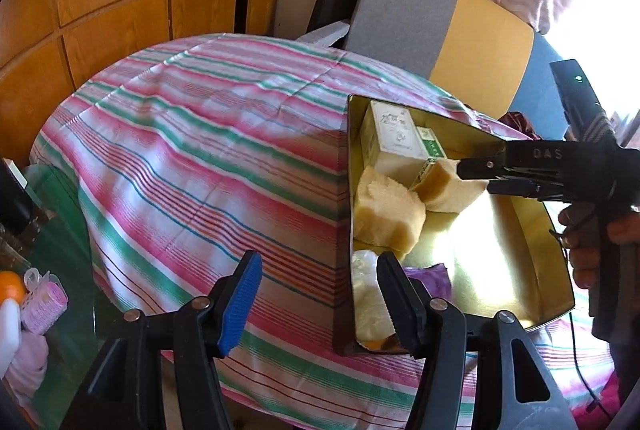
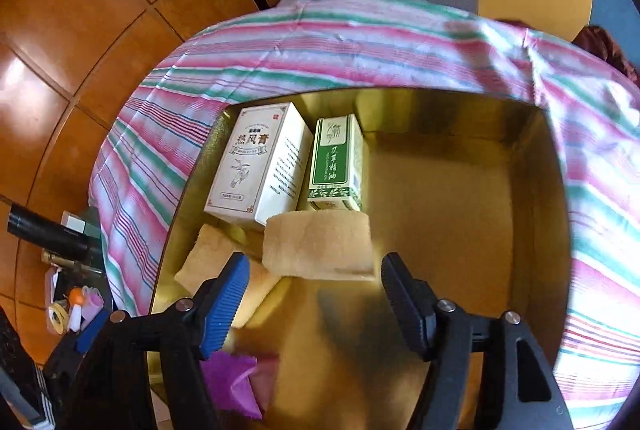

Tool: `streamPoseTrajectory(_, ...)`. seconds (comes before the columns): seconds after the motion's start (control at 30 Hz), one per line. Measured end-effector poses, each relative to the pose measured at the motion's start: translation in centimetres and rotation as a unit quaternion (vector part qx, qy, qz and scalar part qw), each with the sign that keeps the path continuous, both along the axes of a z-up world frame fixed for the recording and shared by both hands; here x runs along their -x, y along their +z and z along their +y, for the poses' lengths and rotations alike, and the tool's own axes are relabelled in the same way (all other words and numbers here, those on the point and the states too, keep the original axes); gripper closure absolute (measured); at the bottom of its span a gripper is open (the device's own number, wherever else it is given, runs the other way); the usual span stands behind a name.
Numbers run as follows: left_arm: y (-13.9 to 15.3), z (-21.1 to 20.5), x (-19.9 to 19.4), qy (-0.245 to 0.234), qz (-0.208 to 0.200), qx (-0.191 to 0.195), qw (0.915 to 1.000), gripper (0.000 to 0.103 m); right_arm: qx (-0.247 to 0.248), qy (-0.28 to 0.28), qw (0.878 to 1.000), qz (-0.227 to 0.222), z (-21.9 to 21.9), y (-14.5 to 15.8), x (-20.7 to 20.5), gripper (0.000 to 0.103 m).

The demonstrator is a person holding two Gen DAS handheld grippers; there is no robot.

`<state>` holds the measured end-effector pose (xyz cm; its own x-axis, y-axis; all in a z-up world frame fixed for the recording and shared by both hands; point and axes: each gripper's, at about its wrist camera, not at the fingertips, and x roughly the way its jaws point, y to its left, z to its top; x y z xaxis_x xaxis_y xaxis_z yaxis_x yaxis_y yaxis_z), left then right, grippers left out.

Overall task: Organize objects
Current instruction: 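Lower the yellow sponge into the gold tray and open the right tool, then move both tools back to the cloth and grasp the purple packet with the left tool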

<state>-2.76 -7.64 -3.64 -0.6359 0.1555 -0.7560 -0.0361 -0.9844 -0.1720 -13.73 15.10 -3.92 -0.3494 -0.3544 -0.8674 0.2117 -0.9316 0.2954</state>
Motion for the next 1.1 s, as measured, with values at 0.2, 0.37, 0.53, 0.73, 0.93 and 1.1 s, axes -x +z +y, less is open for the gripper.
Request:
streamPoseTrajectory(0.2,0.2,0.7,-0.3,-0.008,0.004,0.004,0.9999,0.042,-0.061,0.005,0.997,0.053,4.0,2.8,-4.4,0.034)
streamPoseTrajectory(0.37,0.2,1.7,-0.4,-0.023,0.003,0.008,0.9997,0.042,-0.068,-0.044,0.994,0.076,10.3,4.6,-8.4,0.034)
streamPoseTrajectory(0.53,0.6,3.9,-0.6,-0.049,0.008,0.016,0.9987,0.042,-0.066,-0.117,0.988,0.077,16.8,4.6,-11.2,0.034)
streamPoseTrajectory(0.73,1.1,7.0,-0.6,-0.085,0.013,0.029,0.9959,0.042,-0.067,-0.183,0.979,0.055,23.2,2.9,-14.2,0.034)
streamPoseTrajectory(0.93,1.7,10.2,-0.5,-0.122,0.018,0.039,0.9916,0.042,-0.069,-0.268,0.960,0.031,29.9,0.9,-17.2,0.033)
streamPoseTrajectory(1.1,3.3,14.1,-0.3,-0.170,0.034,0.039,0.9842,0.042,-0.082,-0.346,0.934,0.028,34.6,0.3,-19.8,0.033)
